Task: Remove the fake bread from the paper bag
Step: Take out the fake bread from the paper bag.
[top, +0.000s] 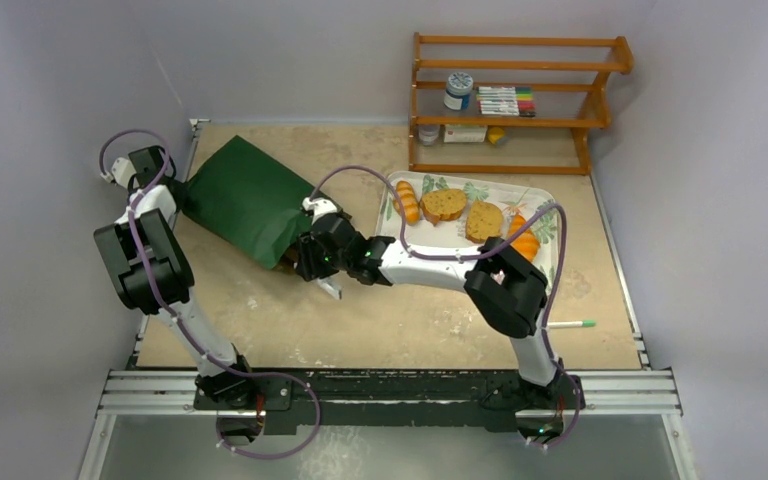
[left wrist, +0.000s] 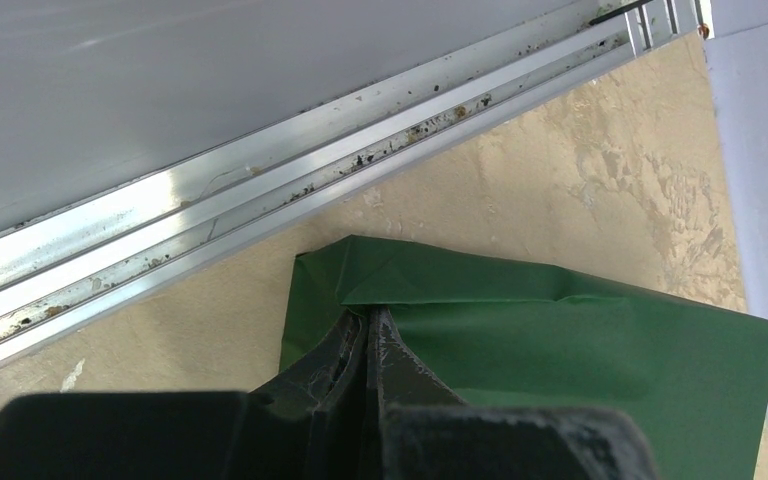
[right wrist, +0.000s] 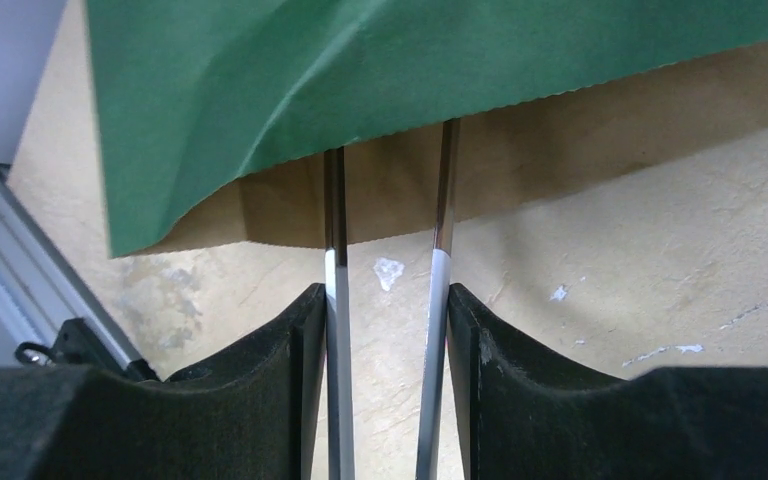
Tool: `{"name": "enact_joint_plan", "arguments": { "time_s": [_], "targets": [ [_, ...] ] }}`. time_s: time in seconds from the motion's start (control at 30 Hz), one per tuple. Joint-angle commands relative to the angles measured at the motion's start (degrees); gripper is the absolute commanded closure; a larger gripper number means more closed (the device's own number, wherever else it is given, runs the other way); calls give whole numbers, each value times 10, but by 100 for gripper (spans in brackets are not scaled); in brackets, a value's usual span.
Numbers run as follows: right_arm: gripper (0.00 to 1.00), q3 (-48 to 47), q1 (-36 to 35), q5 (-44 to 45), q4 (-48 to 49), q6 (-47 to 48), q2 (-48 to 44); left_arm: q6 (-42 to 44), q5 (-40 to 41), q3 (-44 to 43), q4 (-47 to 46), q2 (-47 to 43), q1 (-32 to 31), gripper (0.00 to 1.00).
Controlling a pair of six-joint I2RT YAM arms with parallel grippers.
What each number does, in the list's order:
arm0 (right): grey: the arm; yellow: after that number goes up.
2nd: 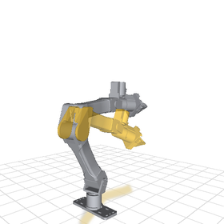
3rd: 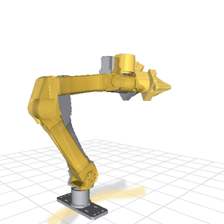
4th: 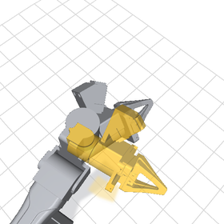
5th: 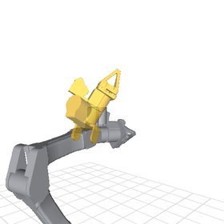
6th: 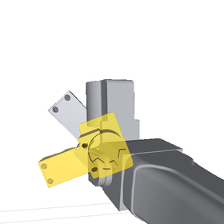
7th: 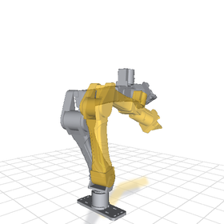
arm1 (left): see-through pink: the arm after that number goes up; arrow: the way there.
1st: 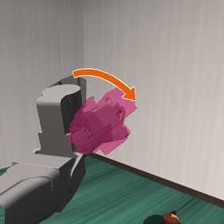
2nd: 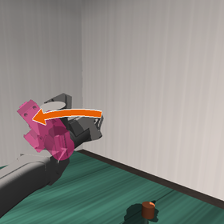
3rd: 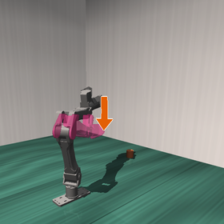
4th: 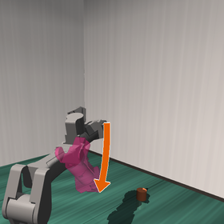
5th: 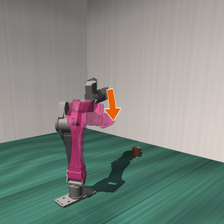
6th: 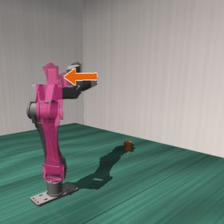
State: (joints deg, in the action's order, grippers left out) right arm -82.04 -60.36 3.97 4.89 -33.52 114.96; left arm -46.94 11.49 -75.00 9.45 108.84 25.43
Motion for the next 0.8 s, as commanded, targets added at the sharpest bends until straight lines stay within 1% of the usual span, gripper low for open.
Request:
{"name": "enact_joint_plan", "arguments": {
  "time_s": [0.0, 0.27, 0.77],
  "targets": [
    [53, -45, 3, 28, -22, -10, 7, 0, -3, 10, 0, -29, 4, 100],
    [52, -41, 4, 33, -26, -21, 16, -16, -6, 42, -24, -40, 4, 100],
    [52, -128, 42, 18, -33, -7, 94, -19, -8, 61, -42, -47, 4, 100]
  ]
}}
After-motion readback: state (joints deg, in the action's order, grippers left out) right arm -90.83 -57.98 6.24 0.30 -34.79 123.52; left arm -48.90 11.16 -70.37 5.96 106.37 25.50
